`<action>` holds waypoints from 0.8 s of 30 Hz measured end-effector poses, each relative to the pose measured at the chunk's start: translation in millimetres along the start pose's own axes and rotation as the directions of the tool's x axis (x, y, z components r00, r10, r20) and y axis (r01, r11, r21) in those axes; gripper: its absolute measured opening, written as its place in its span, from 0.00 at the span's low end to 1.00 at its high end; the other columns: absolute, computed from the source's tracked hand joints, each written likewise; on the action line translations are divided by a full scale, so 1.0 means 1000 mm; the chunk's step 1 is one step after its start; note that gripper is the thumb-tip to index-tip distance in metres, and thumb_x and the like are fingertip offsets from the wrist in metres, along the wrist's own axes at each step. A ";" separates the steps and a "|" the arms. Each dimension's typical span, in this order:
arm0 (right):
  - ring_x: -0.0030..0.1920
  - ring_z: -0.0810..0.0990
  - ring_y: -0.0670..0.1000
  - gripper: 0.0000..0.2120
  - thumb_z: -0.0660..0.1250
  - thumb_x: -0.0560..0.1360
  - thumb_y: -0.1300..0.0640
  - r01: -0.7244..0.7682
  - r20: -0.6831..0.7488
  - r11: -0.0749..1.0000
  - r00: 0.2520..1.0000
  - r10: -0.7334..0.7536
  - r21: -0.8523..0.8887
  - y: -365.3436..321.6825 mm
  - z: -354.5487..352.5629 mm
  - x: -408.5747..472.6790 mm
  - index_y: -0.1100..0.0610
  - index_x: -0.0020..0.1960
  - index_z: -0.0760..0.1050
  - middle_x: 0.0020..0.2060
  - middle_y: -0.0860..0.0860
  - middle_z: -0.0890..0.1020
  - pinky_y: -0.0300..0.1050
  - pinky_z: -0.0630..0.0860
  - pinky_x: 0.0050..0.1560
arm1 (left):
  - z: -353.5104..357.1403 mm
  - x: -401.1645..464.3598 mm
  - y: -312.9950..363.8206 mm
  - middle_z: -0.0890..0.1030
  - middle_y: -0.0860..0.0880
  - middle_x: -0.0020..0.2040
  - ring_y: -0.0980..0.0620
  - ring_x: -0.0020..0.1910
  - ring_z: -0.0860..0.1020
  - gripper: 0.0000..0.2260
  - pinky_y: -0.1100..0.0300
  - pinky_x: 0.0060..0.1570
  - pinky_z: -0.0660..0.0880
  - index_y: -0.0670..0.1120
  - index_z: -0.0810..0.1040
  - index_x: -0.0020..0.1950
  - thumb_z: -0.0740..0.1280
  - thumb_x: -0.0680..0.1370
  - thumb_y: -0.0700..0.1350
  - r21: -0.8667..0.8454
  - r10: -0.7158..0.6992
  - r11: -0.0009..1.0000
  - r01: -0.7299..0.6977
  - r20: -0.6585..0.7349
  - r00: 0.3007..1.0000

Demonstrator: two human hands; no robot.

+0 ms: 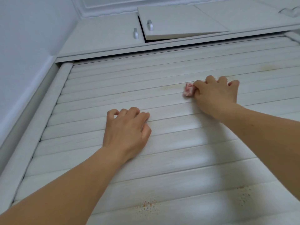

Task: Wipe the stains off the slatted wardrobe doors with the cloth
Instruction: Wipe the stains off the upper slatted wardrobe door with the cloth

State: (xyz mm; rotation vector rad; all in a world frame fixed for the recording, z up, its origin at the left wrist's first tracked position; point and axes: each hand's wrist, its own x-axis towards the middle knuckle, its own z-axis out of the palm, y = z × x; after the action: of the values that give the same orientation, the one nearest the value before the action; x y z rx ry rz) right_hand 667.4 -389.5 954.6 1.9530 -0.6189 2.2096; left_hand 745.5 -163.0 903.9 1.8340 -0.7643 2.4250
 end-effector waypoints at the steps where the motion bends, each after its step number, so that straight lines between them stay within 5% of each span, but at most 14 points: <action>1: 0.61 0.67 0.60 0.17 0.50 0.78 0.55 -0.029 -0.004 1.000 1.000 0.029 -0.002 -0.002 0.000 0.000 0.46 0.63 0.69 0.60 0.53 0.72 0.58 0.61 0.61 | 0.001 0.000 -0.001 0.80 0.51 0.52 0.48 0.46 0.78 0.20 0.53 0.54 0.56 0.53 0.80 0.53 0.51 0.72 0.51 0.000 -0.001 1.000 0.001 -0.012 1.000; 4: 0.63 0.65 0.59 0.18 0.51 0.78 0.57 -0.035 -0.019 0.997 0.999 0.037 0.072 -0.020 0.003 -0.007 0.46 0.64 0.68 0.62 0.52 0.71 0.56 0.61 0.58 | 0.001 -0.001 0.002 0.81 0.51 0.53 0.47 0.48 0.78 0.21 0.53 0.54 0.56 0.53 0.80 0.53 0.50 0.72 0.52 0.002 -0.018 1.000 0.018 -0.007 1.000; 8: 0.68 0.62 0.57 0.20 0.51 0.79 0.55 0.161 -0.063 0.974 0.986 -0.153 0.158 -0.059 0.005 -0.011 0.41 0.68 0.64 0.69 0.51 0.66 0.57 0.58 0.60 | -0.001 0.000 0.005 0.80 0.53 0.54 0.49 0.51 0.76 0.25 0.54 0.55 0.54 0.54 0.79 0.54 0.45 0.71 0.53 -0.017 -0.054 0.998 0.054 -0.007 0.999; 13: 0.71 0.59 0.55 0.20 0.49 0.80 0.54 0.343 0.046 0.926 0.934 -0.354 0.156 -0.094 -0.004 0.006 0.39 0.70 0.61 0.71 0.49 0.64 0.64 0.51 0.66 | -0.001 0.001 0.005 0.79 0.54 0.52 0.50 0.49 0.76 0.23 0.54 0.55 0.54 0.55 0.79 0.53 0.46 0.71 0.53 0.004 -0.051 0.999 0.051 0.002 0.999; 24: 0.69 0.63 0.56 0.20 0.47 0.80 0.53 0.196 0.076 0.980 0.977 -0.197 0.027 -0.006 0.004 0.028 0.40 0.70 0.59 0.70 0.51 0.66 0.63 0.51 0.67 | -0.006 0.020 0.028 0.75 0.53 0.48 0.51 0.50 0.72 0.27 0.50 0.58 0.52 0.53 0.74 0.49 0.37 0.70 0.54 0.087 -0.174 0.982 0.169 0.053 0.983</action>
State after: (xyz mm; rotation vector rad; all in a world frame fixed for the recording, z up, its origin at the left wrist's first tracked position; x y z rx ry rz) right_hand 669.0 -390.0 983.1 2.0214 -0.3951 2.0374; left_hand 725.4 -191.2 910.1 1.9212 -0.4931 2.3361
